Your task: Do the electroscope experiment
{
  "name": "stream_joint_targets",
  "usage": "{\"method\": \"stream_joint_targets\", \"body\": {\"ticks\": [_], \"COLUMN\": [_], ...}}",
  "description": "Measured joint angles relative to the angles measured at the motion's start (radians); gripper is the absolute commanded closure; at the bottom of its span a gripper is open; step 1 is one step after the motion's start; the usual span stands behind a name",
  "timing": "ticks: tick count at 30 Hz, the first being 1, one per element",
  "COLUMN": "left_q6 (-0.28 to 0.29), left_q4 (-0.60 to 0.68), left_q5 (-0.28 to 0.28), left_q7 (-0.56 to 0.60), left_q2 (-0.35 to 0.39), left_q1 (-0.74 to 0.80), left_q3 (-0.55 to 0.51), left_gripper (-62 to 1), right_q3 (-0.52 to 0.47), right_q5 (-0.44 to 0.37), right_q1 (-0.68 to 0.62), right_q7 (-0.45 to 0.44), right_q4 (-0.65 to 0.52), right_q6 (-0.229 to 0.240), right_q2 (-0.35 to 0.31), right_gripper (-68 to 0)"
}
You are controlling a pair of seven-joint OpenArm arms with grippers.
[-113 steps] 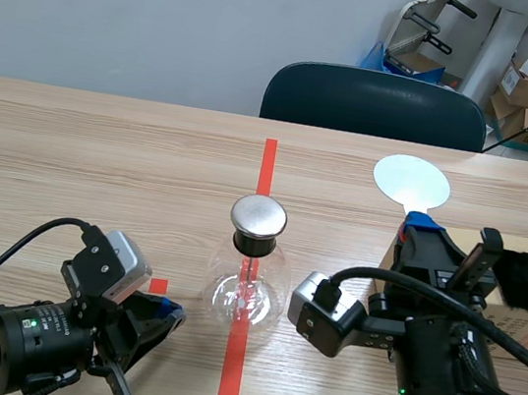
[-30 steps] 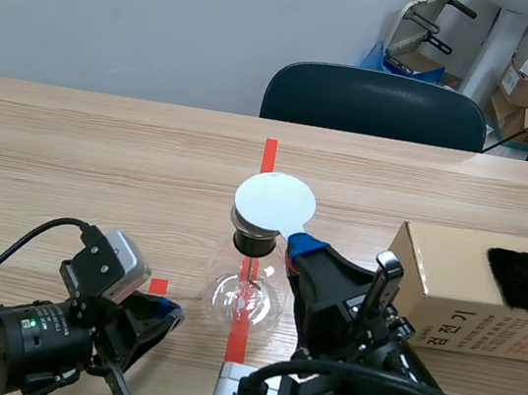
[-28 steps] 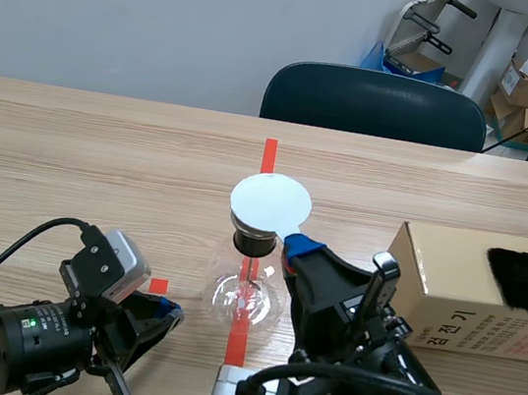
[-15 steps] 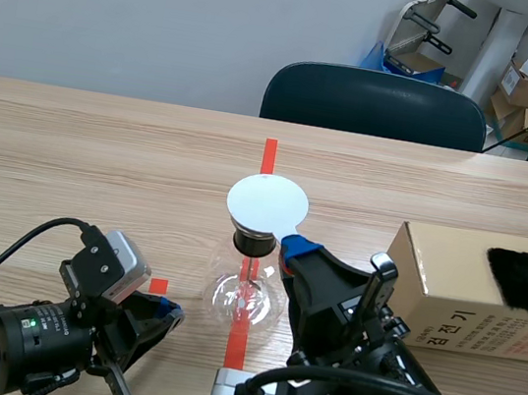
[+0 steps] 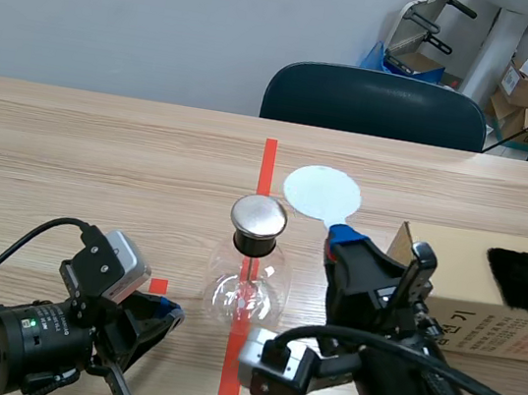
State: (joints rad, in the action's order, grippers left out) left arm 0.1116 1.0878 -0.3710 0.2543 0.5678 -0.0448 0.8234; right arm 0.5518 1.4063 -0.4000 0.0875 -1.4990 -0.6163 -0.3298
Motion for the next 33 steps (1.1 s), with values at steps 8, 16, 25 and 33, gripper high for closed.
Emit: {"method": "stream_joint_targets", "body": {"ticks": [8, 16, 25, 33], "left_q6": [0.000, 0.000, 0.000, 0.000], "left_q4": [0.000, 0.000, 0.000, 0.000], "left_q5": [0.000, 0.000, 0.000, 0.000], "left_q7": [0.000, -0.001, -0.001, -0.001], "left_q2": [0.000, 0.000, 0.000, 0.000], "left_q1": [0.000, 0.000, 0.000, 0.000], "left_q3": [0.000, 0.000, 0.000, 0.000], "left_gripper": [-4.0, -4.0, -4.0, -4.0], "right_q3": [0.000, 0.000, 0.000, 0.000], "right_q5": [0.000, -0.001, -0.002, -0.001], "right_q1": [0.000, 0.000, 0.000, 0.000], "right_q7": [0.246, 0.383, 0.393, 0.238], "right_q4": [0.000, 0.000, 0.000, 0.000], "right_q6": [0.000, 0.000, 0.000, 0.000], "right_q2": [0.000, 0.000, 0.000, 0.000], "right_gripper": [-0.9, -0.9, -0.9, -0.9]}}
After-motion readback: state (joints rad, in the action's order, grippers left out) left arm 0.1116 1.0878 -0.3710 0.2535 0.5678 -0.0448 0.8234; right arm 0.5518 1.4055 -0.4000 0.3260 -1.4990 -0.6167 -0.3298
